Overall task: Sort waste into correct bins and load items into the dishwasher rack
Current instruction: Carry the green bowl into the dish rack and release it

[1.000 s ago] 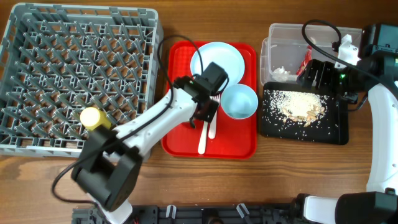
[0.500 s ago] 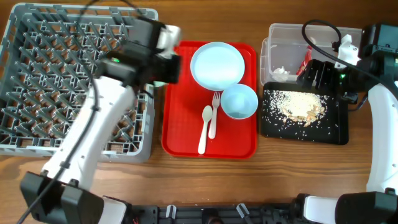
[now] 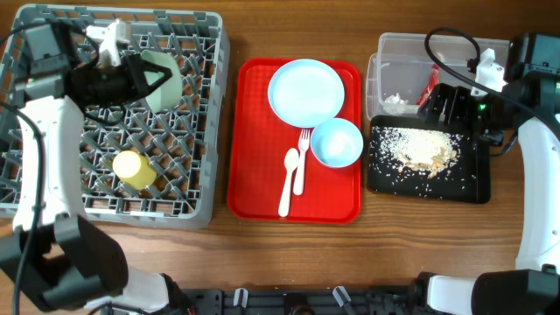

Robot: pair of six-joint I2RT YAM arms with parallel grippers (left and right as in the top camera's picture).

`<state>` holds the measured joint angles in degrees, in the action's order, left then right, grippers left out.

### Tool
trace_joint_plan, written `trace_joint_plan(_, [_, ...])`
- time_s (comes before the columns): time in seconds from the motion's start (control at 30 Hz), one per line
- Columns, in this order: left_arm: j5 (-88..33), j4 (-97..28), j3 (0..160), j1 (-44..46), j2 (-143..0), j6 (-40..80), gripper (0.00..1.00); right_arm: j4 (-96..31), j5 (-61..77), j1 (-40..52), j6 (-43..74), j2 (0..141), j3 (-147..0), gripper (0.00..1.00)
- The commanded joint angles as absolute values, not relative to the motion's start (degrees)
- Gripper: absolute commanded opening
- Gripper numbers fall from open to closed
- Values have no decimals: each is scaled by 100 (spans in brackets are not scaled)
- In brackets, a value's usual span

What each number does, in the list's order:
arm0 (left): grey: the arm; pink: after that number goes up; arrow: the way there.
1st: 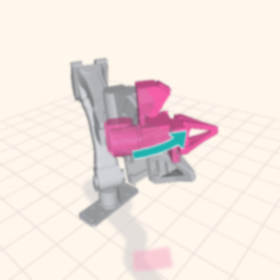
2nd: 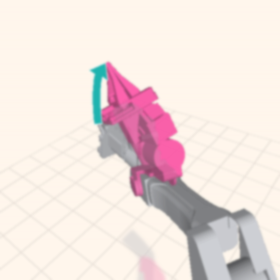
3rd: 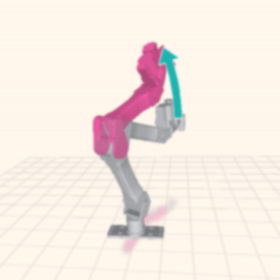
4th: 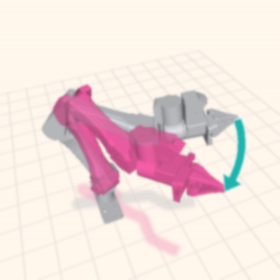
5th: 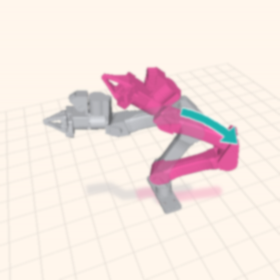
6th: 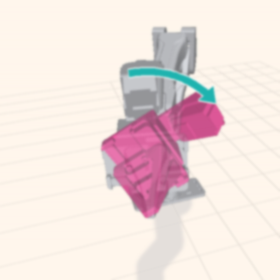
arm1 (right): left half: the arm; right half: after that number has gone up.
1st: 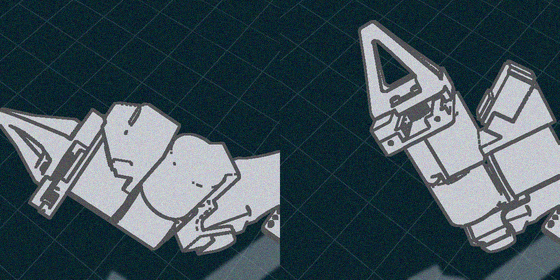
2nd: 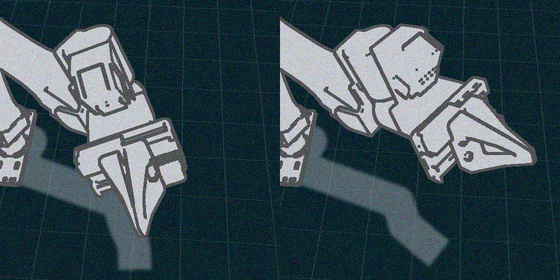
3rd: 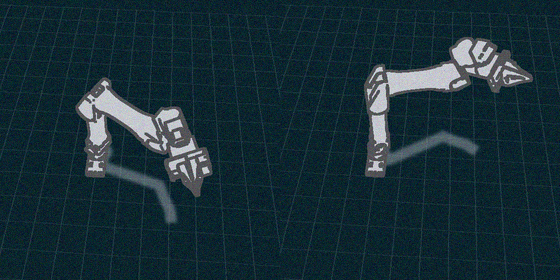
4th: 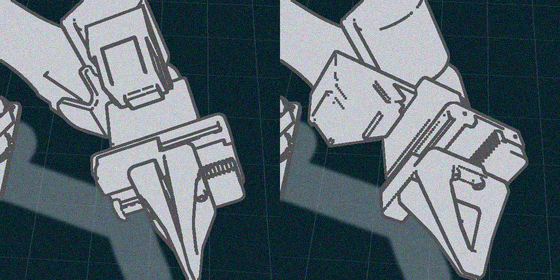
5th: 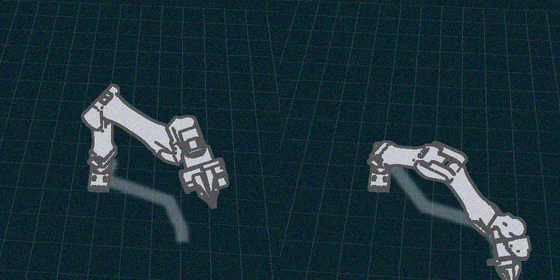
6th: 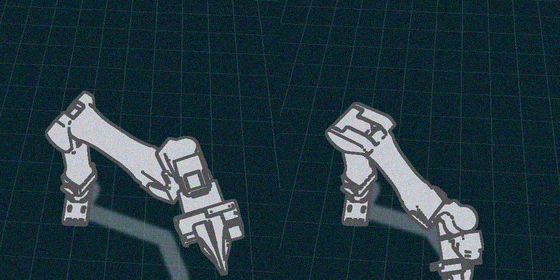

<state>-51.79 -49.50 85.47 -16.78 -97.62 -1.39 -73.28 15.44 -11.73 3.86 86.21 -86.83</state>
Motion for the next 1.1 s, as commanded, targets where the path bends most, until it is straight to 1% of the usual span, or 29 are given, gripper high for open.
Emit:
trace_joint_plan(0.0, [-6340,-4851,8595,-2029,-10263,-303,4,-7336,1660,-1160,449,8490,-8764,100])
trace_joint_plan(0.27, [-7262,-4541,8595,-2410,-11028,-303,4,-7334,1660,-1160,449,8490,-8764,100])
trace_joint_plan(0.57, [-7210,-4495,8593,-2683,-11415,-303,4,-7334,1658,-1160,447,8490,-8764,100])
trace_joint_plan(0.7, [-6711,-4550,8593,-2856,-11434,-301,5,-7334,1660,-1160,447,8490,-8764,100])
trace_joint_plan(0.8, [-6300,-4727,8593,-2963,-11434,-303,9,-7334,1660,-1160,447,8490,-8764,100])
trace_joint_plan(0.87, [-6090,-4823,8593,-3022,-11434,-303,11,-7332,1658,-1160,449,8490,-8764,100])
trace_joint_plan(1.07, [-5905,-5078,8593,-3210,-11434,-303,24,-7332,1658,-1160,449,8490,-8764,100])
